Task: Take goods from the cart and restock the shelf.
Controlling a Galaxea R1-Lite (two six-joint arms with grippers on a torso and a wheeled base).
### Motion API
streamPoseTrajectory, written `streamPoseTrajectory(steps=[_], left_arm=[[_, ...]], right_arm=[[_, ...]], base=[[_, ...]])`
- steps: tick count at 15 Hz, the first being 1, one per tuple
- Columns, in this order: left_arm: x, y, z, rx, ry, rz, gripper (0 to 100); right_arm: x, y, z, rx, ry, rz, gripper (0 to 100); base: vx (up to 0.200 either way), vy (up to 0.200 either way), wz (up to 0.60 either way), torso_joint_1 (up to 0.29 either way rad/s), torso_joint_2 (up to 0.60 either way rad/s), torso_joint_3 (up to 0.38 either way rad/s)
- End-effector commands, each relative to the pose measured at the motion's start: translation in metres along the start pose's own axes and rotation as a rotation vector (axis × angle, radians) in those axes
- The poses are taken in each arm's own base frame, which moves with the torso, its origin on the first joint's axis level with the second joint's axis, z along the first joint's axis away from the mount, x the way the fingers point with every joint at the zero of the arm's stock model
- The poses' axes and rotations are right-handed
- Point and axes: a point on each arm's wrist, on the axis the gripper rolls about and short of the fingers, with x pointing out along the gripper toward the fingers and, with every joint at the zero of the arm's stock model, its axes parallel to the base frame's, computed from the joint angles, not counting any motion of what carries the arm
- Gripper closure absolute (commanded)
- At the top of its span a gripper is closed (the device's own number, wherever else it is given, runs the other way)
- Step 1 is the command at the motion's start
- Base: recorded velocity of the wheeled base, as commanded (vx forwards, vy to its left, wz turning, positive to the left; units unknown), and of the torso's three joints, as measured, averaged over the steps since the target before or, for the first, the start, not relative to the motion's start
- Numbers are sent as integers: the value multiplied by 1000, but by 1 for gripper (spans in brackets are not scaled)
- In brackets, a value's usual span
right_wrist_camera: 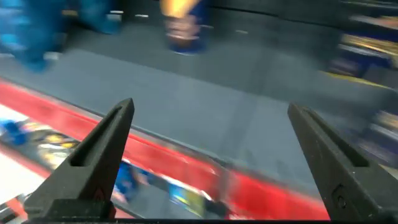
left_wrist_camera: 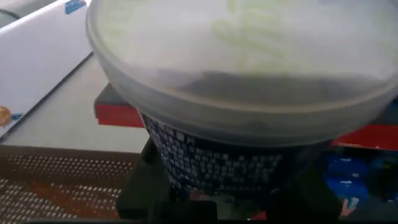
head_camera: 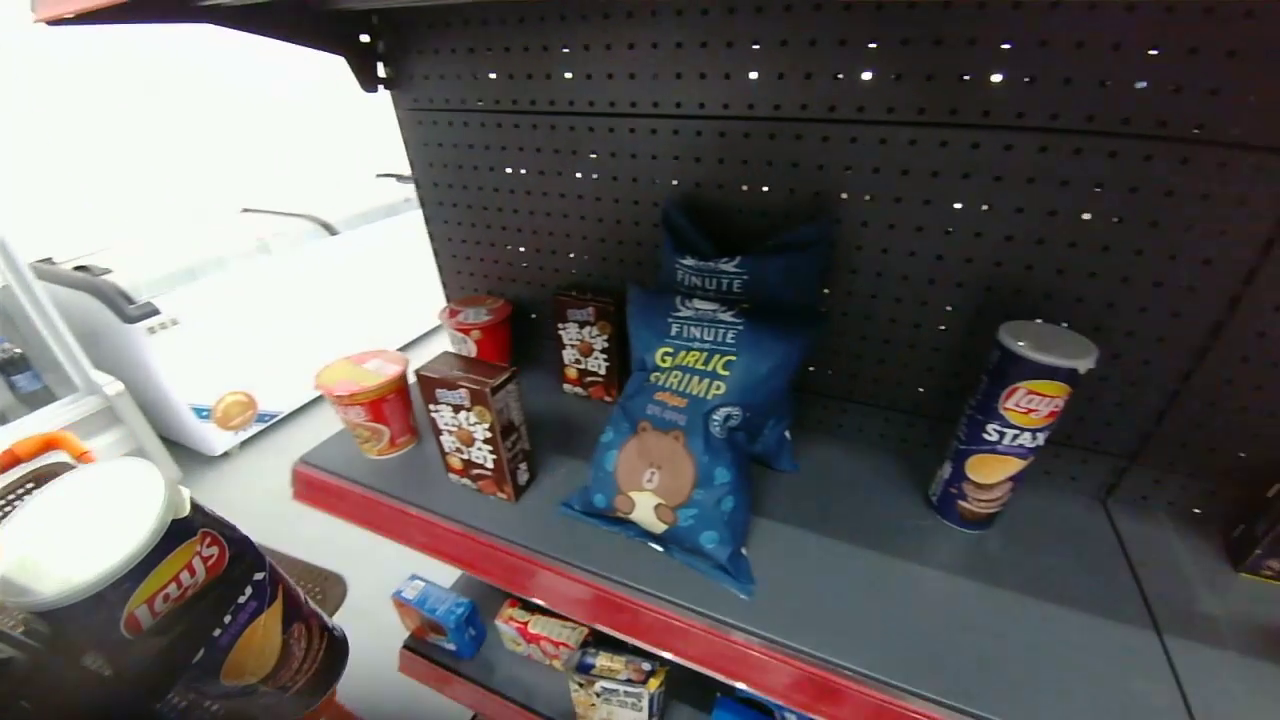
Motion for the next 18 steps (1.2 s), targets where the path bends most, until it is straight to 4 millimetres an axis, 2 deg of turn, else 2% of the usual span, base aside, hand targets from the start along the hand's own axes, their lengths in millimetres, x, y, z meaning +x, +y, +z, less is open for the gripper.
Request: streamPoseTrajectory(steps=[1, 4, 11, 14, 18], left_arm=[[-3, 0, -2, 0, -5, 0, 100], [-5, 0, -1, -3, -11, 2, 100], [-7, 0, 0, -3, -26, 5, 100], [-8, 0, 0, -6, -32, 5, 100], [-8, 0, 0, -6, -32, 4, 100]], right_arm=[[0, 0, 0, 0, 1, 1, 0], [0, 0, 0, 0, 1, 1, 0], [0, 0, 0, 0, 1, 1, 0], [0, 0, 0, -2, 1, 1, 0], [0, 0, 0, -2, 1, 1, 0]], base=[[0, 0, -600, 2, 2, 2], [0, 0, -600, 2, 4, 1], [0, 0, 0, 0, 0, 0], [0, 0, -600, -1, -1, 2], [0, 0, 0, 0, 0, 0]])
